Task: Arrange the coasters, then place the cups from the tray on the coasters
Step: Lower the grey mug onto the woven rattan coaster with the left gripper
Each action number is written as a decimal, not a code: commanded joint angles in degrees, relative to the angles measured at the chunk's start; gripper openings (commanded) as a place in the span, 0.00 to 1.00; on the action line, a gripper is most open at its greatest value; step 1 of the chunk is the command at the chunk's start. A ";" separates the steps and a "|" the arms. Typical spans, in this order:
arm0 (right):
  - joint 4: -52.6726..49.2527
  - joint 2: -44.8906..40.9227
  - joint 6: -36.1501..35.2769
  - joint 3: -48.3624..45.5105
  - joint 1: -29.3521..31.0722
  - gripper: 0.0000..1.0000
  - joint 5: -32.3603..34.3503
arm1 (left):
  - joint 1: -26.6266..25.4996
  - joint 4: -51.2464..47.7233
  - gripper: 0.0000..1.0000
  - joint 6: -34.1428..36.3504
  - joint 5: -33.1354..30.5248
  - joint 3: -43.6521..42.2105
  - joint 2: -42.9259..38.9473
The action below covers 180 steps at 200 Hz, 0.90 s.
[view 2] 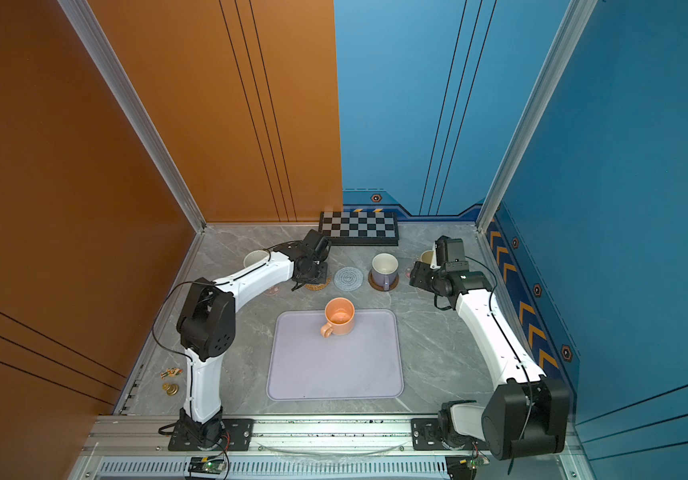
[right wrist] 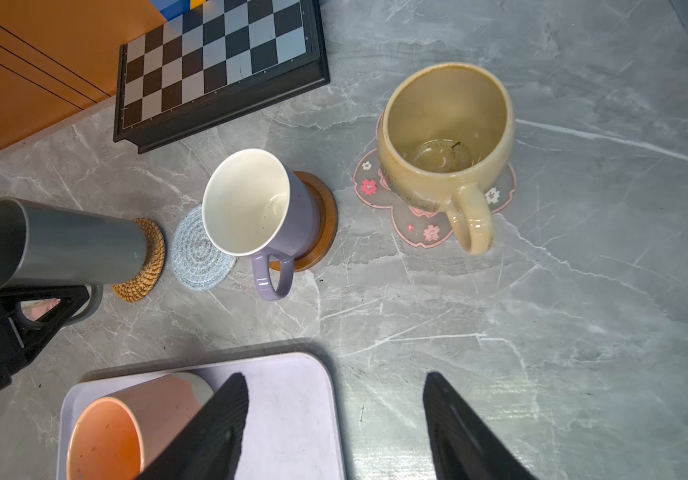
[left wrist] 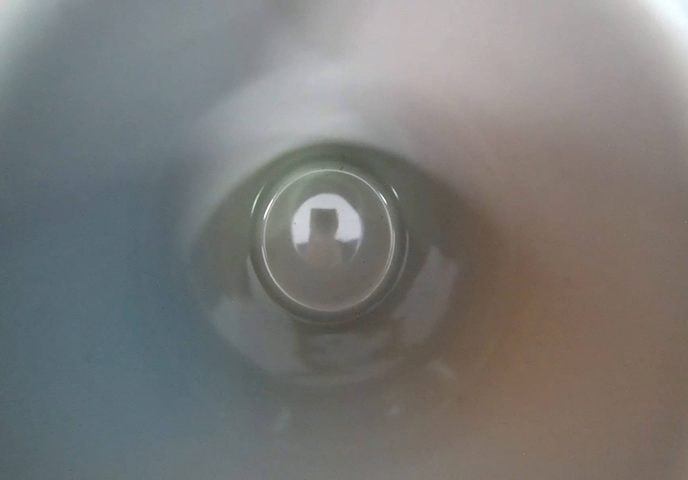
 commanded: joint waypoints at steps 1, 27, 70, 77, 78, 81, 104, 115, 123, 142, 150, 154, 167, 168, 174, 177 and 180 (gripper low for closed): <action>1.02 -0.96 -0.27 -0.58 -0.48 0.69 -0.67 | 0.89 2.36 0.00 0.58 -1.72 1.03 -0.99; 1.26 -0.80 -0.09 -0.52 -0.53 0.69 -0.85 | 0.94 2.32 0.00 0.43 -2.02 0.56 -1.21; 1.85 -0.21 0.70 -0.64 -0.53 0.69 -1.78 | 1.20 2.37 0.00 0.25 -1.71 -0.65 -1.26; 2.03 -0.19 0.86 -0.77 -0.52 0.69 -1.84 | 1.24 2.39 0.00 0.08 -1.56 -0.81 -1.22; 2.05 -0.19 0.87 -0.77 -0.48 0.69 -1.84 | 1.20 2.46 0.00 0.07 -1.55 -0.81 -1.20; 2.07 -0.19 0.94 -0.84 -0.57 0.69 -1.84 | 1.19 2.49 0.00 -0.01 -1.42 -0.84 -1.17; 2.25 -0.10 1.13 -1.18 -0.48 0.69 -2.01 | 1.01 2.50 0.00 -0.46 -1.38 -1.25 -1.07; 2.25 -0.10 1.18 -1.14 -0.51 0.69 -2.14 | 0.91 2.45 0.00 -0.49 -1.49 -1.51 -1.16; 2.25 -0.16 1.22 -1.17 -0.50 0.69 -2.01 | 0.82 2.47 0.00 -0.56 -1.65 -1.73 -1.33; 2.25 -0.14 1.23 -1.15 -0.44 0.69 -2.10 | 0.90 2.45 0.00 -0.90 -1.89 -2.31 -1.59; 2.29 -0.10 1.31 -1.15 -0.50 0.69 -2.09 | 0.90 2.45 0.00 -1.04 -1.79 -2.48 -1.61; 2.33 -0.12 1.31 -1.19 -0.52 0.69 -2.12 | 0.95 2.50 0.00 -1.06 -1.73 -2.57 -1.56; 2.42 -0.05 1.49 -1.33 -0.48 0.69 -2.19 | 1.09 2.60 0.00 -1.45 -1.68 -2.66 -1.35; 2.42 -0.03 1.44 -1.40 -0.50 0.69 -2.23 | 1.08 2.61 0.00 -1.44 -1.66 -2.66 -1.34; 2.51 -0.02 1.48 -1.53 -0.47 0.69 -2.36 | 1.08 2.69 0.00 -1.51 -1.71 -2.73 -1.21; 2.51 -0.04 1.49 -1.48 -0.45 0.69 -2.42 | 1.08 2.88 0.00 -1.49 -1.72 -2.75 -1.17; 2.59 0.01 1.57 -1.57 -0.44 0.69 -2.45 | 1.08 3.02 0.00 -1.46 -1.71 -2.75 -1.17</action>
